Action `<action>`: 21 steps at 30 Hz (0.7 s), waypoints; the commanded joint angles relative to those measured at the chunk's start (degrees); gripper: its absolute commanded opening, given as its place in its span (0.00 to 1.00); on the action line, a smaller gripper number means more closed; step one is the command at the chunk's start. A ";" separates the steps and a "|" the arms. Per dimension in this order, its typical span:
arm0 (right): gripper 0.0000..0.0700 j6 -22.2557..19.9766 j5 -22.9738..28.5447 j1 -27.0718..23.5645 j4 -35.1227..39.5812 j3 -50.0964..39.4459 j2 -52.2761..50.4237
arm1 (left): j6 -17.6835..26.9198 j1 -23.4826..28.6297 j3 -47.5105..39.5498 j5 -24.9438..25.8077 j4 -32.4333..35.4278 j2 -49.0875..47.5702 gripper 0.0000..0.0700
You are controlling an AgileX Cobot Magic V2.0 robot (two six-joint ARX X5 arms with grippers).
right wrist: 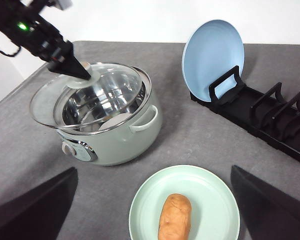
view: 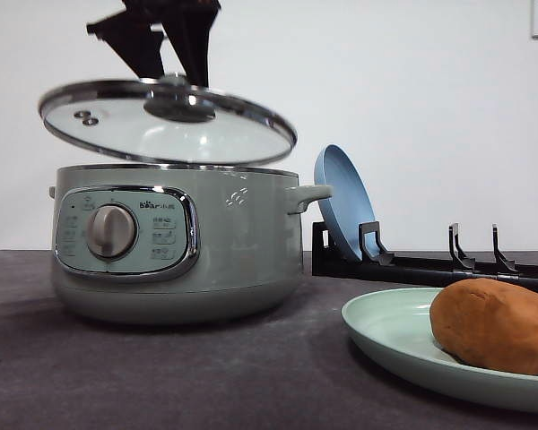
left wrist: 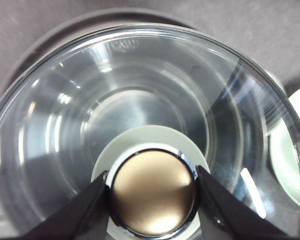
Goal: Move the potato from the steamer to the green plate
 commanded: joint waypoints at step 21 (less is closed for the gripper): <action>0.88 0.48 1.68 0.24 0.67 0.98 0.17 | 1.75 0.02 1.72 -2.51 5.64 4.54 0.00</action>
